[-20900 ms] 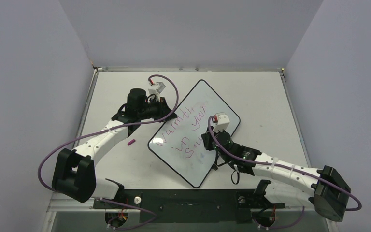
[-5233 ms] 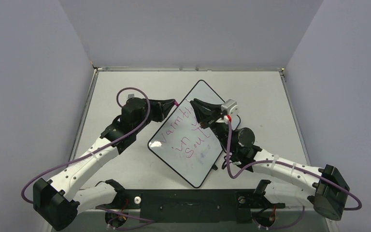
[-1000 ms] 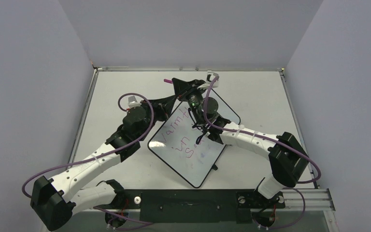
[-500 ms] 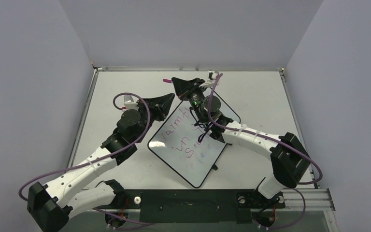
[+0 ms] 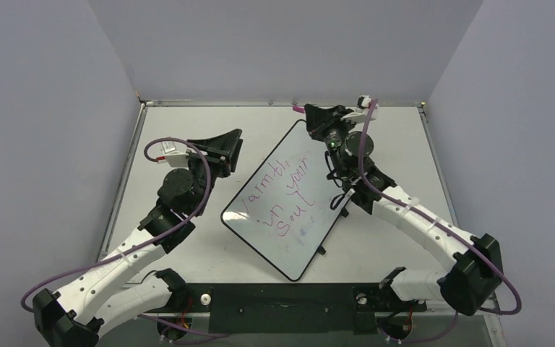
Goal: Write a sentence on the whiteboard
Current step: Put down the whiteboard marker at the center of the board.
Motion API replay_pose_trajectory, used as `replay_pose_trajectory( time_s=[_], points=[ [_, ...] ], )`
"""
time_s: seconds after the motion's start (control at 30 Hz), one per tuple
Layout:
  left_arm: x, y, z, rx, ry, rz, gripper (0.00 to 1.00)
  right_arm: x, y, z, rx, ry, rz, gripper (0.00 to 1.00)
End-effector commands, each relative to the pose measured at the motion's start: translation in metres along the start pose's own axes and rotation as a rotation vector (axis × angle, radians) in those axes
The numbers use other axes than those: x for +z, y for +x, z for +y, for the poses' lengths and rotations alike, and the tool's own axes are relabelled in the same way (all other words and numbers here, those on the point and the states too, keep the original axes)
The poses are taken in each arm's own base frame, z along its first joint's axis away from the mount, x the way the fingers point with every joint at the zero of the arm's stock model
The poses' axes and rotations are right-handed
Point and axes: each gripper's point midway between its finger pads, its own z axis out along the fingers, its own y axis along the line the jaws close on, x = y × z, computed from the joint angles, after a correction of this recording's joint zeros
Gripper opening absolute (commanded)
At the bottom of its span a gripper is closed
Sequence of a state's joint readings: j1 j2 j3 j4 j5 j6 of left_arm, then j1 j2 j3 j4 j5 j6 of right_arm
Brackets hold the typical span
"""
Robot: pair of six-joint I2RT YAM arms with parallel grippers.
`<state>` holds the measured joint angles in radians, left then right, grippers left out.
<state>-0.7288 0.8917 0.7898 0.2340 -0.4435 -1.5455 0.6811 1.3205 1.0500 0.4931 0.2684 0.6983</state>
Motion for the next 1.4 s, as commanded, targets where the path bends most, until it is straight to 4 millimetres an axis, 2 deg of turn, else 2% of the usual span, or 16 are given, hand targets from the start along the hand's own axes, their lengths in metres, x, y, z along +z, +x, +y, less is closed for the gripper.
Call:
replay_pose_trajectory(
  time_s=[0.0,0.03,0.07,0.1,0.13,0.17,0.2,0.23,0.27,0.3,0.43,0.63,0.9,1.07,1.33,1.37],
  points=[
    [-0.004,-0.031,-0.003,0.257,-0.027,-0.104,0.45,-0.039,-0.027,-0.047,-0.214,0.243,0.044,0.0],
    [-0.005,-0.038,0.002,0.317,-0.045,-0.127,0.46,-0.049,-0.04,-0.054,-0.248,0.29,0.03,0.0],
    [-0.007,-0.047,0.006,0.355,-0.071,-0.155,0.46,-0.061,-0.038,-0.069,-0.299,0.356,0.082,0.0],
    [-0.008,-0.056,0.009,0.416,-0.089,-0.179,0.47,-0.073,-0.046,-0.078,-0.333,0.409,0.083,0.0],
    [-0.01,-0.065,0.012,0.45,-0.112,-0.204,0.47,-0.089,-0.047,-0.097,-0.39,0.498,0.132,0.0],
    [-0.012,-0.075,0.017,0.518,-0.141,-0.225,0.47,-0.101,-0.055,-0.102,-0.407,0.528,0.135,0.0],
    [-0.015,-0.081,0.02,0.557,-0.166,-0.237,0.47,-0.118,-0.055,-0.12,-0.456,0.599,0.176,0.0],
    [-0.016,-0.091,0.023,0.625,-0.186,-0.255,0.47,-0.132,-0.061,-0.125,-0.467,0.625,0.185,0.0],
    [-0.019,-0.097,0.025,0.657,-0.202,-0.266,0.48,-0.144,-0.059,-0.139,-0.493,0.672,0.21,0.0],
    [-0.02,-0.105,0.029,0.715,-0.222,-0.28,0.49,-0.154,-0.063,-0.142,-0.484,0.682,0.207,0.0],
    [-0.022,-0.122,0.044,0.851,-0.279,-0.289,0.52,-0.191,-0.046,-0.173,-0.513,0.786,0.331,0.0],
    [-0.019,-0.125,0.061,1.023,-0.324,-0.2,0.54,-0.225,0.019,-0.201,-0.49,0.812,0.608,0.0],
    [-0.015,-0.139,0.094,1.082,-0.449,-0.123,0.54,-0.269,0.089,-0.229,-0.407,0.873,0.896,0.0],
    [-0.017,-0.146,0.109,1.098,-0.485,-0.121,0.54,-0.286,0.113,-0.25,-0.391,0.935,0.952,0.0],
    [-0.015,-0.149,0.12,1.099,-0.495,-0.097,0.54,-0.288,0.136,-0.279,-0.313,1.03,0.9,0.0],
    [-0.015,-0.148,0.121,1.099,-0.497,-0.093,0.54,-0.288,0.137,-0.281,-0.307,1.04,0.89,0.05]
  ],
)
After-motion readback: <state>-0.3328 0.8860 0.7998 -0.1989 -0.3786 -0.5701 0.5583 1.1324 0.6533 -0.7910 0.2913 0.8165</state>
